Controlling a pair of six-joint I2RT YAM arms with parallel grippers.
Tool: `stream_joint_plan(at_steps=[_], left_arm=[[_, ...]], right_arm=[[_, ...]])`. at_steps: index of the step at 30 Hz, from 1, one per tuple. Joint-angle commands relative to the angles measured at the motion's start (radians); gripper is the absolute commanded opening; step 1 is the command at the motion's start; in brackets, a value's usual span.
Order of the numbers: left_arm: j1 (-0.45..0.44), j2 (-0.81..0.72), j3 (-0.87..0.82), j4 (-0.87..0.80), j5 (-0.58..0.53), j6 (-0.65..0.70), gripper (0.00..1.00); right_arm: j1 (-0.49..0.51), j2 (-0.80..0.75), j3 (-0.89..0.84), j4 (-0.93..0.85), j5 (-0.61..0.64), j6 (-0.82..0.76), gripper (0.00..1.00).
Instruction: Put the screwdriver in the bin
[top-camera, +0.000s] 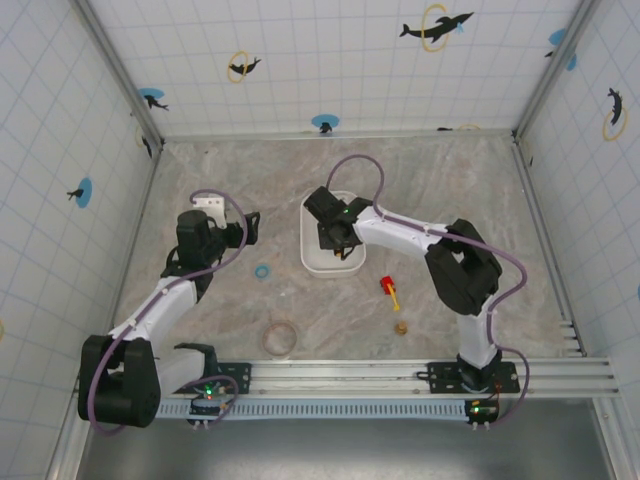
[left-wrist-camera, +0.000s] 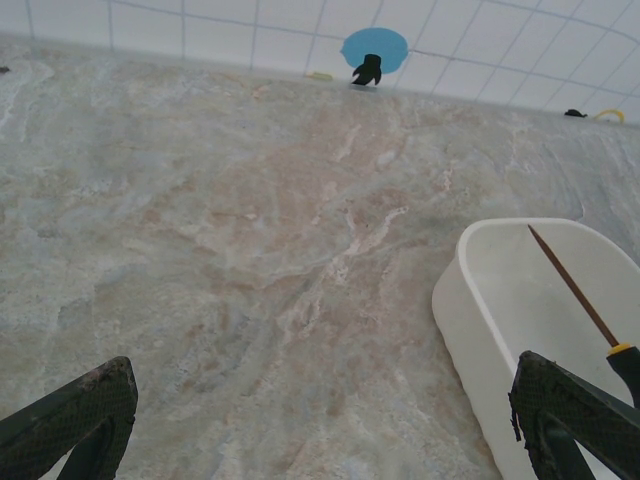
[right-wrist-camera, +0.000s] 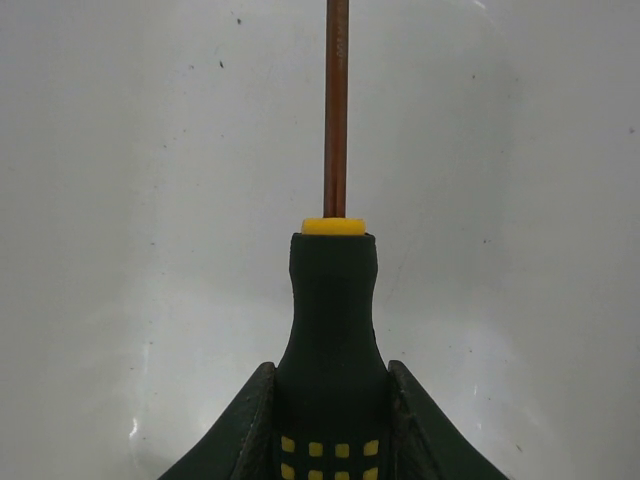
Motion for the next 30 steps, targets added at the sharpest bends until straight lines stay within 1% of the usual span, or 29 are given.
stream_joint_plan(at_steps=[1, 13, 19, 23, 30], left_arm=[[-0.006, -0.011, -0.016, 0.0, -0.011, 0.019, 0.97], [-0.005, 0.002, -0.021, 0.007, -0.015, 0.018, 0.98], [-0.004, 0.011, -0.021, 0.01, -0.015, 0.019, 0.98], [-0.006, 0.014, -0.021, 0.013, -0.012, 0.019, 0.98], [-0.004, 0.019, -0.017, 0.013, -0.01, 0.019, 0.98]], right_arm=[[0.008, 0.028, 0.058, -0.024, 0.012, 0.014, 0.05], [0.008, 0.096, 0.078, -0.018, -0.024, 0.014, 0.07], [0.007, 0.129, 0.092, -0.013, -0.041, 0.009, 0.11], [0.007, 0.141, 0.093, -0.009, -0.043, 0.008, 0.16], [0.002, 0.157, 0.095, 0.004, -0.06, -0.001, 0.31]])
